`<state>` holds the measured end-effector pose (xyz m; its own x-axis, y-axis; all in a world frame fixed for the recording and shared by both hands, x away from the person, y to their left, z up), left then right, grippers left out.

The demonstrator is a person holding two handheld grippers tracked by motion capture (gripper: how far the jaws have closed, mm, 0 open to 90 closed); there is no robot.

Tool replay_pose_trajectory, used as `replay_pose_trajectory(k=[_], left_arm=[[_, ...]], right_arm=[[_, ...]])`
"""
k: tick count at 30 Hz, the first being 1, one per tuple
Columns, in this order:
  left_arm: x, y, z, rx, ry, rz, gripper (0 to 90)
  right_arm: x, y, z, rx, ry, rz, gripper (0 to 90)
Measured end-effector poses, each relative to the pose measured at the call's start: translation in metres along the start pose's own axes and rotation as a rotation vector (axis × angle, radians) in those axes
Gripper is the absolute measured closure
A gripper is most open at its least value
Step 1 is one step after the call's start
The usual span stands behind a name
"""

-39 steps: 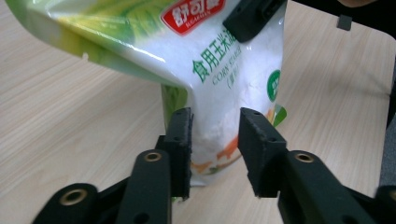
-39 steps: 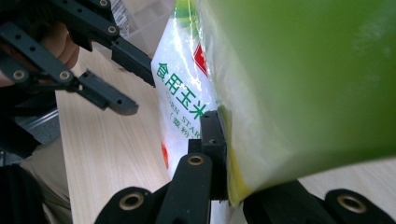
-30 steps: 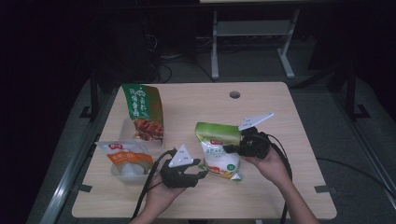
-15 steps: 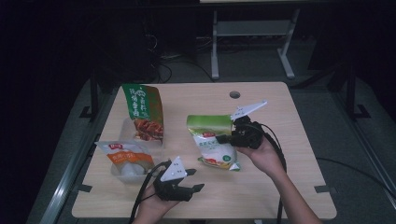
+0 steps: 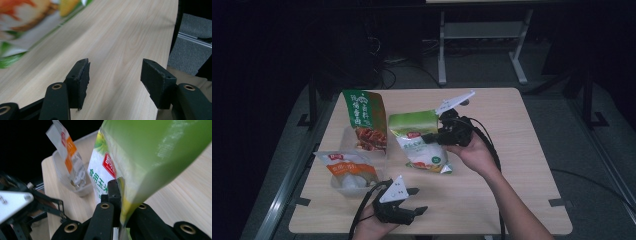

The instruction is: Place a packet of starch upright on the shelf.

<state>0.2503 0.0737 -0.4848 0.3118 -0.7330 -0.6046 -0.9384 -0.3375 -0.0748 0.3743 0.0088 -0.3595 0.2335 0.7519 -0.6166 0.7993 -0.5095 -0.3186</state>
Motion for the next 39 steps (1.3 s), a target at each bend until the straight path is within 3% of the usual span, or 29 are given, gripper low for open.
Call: replay_pose_trajectory(k=[15, 28, 31, 39], left_arm=[[-0.009, 0.002, 0.005, 0.015, -0.004, 0.003, 38.6], [-0.009, 0.007, 0.011, 0.021, 0.003, 0.020, 37.6], [-0.009, 0.008, 0.012, 0.019, 0.004, 0.019, 37.5], [-0.011, 0.009, 0.012, 0.024, 0.006, 0.021, 37.5]], right_arm=[[0.034, -0.030, -0.044, -0.083, -0.009, -0.047, 89.8], [0.083, -0.056, -0.077, -0.081, -0.009, -0.096, 89.8], [0.097, -0.062, -0.082, -0.060, -0.016, -0.108, 89.8], [0.134, -0.066, -0.088, -0.050, -0.033, -0.107, 89.8]])
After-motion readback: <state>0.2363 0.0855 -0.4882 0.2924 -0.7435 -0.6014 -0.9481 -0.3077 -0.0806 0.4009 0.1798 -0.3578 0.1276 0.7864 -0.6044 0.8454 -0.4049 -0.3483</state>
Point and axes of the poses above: each handheld gripper's, and its own axes: x roughly forward along the jaws, z roughly out of its underside, y roughly to its right, the point moved 10 cm from there along x, roughly forward along the jaws, and after that the axes turned 9 degrees about x, right-handed, at the moved point
